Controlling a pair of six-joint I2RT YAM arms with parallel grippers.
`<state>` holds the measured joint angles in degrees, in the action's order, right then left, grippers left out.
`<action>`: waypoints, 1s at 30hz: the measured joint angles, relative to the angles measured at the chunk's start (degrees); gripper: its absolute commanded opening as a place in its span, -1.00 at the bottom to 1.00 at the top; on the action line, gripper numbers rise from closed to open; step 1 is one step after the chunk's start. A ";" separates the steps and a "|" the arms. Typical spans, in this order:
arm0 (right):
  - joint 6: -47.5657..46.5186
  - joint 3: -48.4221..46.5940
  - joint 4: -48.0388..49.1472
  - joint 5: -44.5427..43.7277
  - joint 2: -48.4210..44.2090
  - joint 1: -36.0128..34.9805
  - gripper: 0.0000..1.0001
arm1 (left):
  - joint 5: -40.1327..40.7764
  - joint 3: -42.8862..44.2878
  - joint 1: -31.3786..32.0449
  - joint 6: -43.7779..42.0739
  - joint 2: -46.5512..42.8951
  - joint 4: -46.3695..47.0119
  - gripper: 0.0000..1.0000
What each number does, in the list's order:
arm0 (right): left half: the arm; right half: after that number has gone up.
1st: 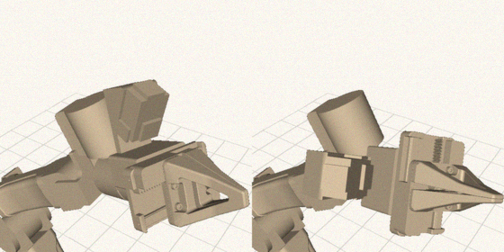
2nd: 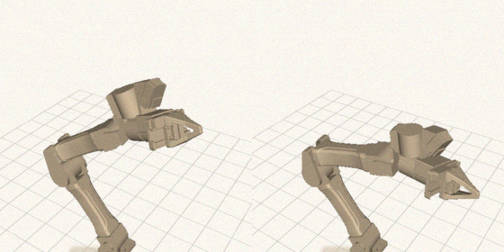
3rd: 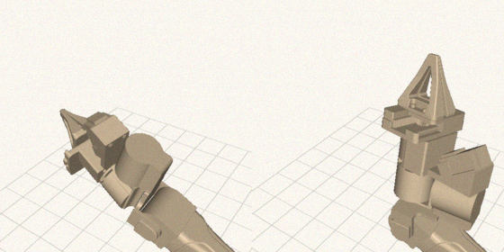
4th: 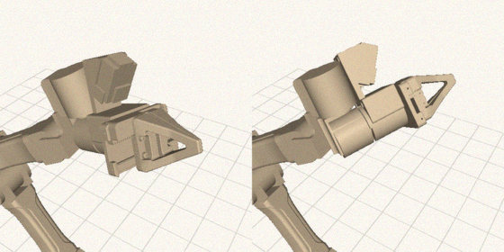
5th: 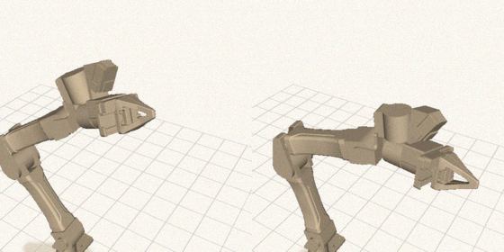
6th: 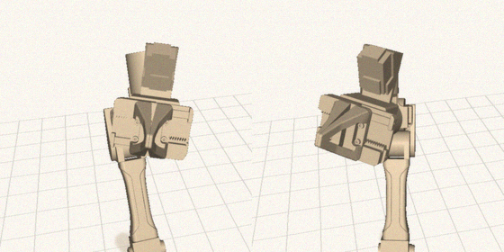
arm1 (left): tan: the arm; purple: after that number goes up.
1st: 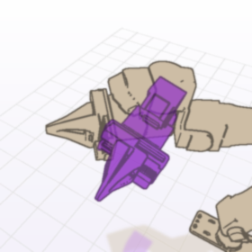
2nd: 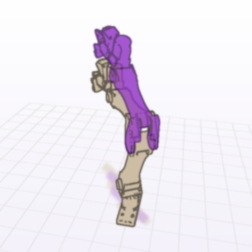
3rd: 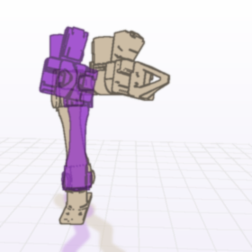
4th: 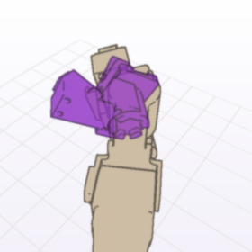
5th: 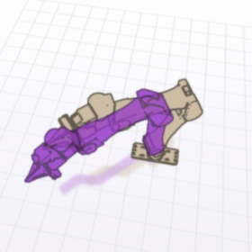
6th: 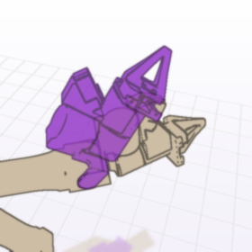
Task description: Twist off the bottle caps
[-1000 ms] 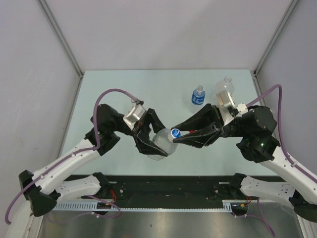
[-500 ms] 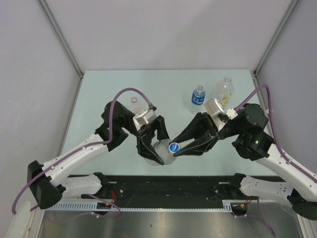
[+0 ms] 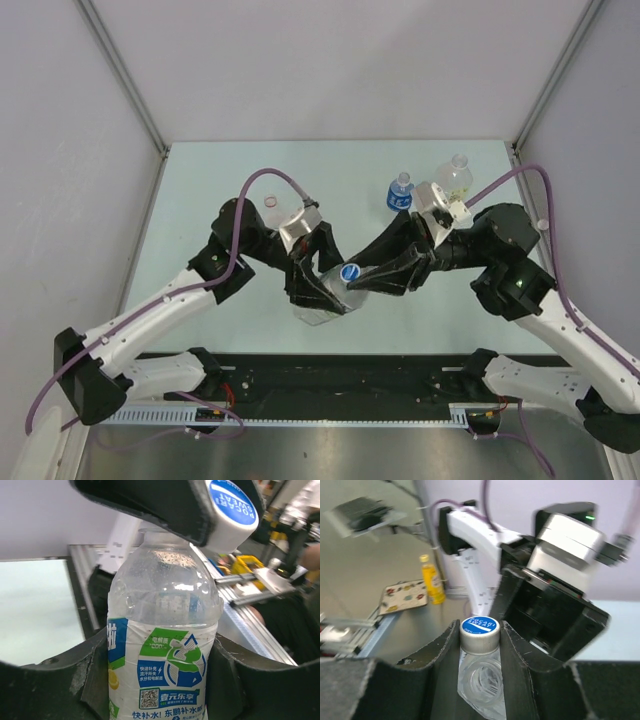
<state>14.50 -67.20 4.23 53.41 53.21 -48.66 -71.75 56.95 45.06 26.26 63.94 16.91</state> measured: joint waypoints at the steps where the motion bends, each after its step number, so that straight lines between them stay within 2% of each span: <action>1: -0.09 0.26 -0.90 -2.19 -0.57 0.66 -1.00 | 1.75 0.00 -0.24 -1.27 -0.20 -1.33 -0.96; 5: -1.29 1.25 -5.51 -16.13 -3.69 1.60 -1.00 | 9.38 0.00 -1.36 -6.10 -1.62 -7.82 -1.00; 8: -1.77 1.88 -7.37 -28.61 -7.65 1.64 -1.00 | 18.12 0.00 -2.71 -9.84 -3.23 -13.77 -0.99; 13: -2.91 3.48 -6.88 -47.56 -12.70 1.62 -1.00 | 31.85 -0.55 -3.23 -14.38 -5.14 -21.88 -0.99; 18: -3.61 7.89 -5.88 -62.12 -12.44 1.53 -1.00 | 44.33 -3.63 -3.23 -16.37 -8.46 -26.32 -0.99; 24: -2.95 17.99 -5.51 -70.84 -7.08 1.03 -1.00 | 53.44 -5.90 -3.23 -16.44 -17.77 -27.04 -0.97; 30: 0.44 25.73 -2.67 -72.59 3.63 0.44 -1.00 | 56.92 -5.42 -3.23 -17.38 -23.08 -27.08 -0.99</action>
<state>14.94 -41.47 1.56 -19.18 56.84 -48.23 -14.83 51.53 41.82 8.88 40.86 -10.17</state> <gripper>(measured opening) 0.369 0.618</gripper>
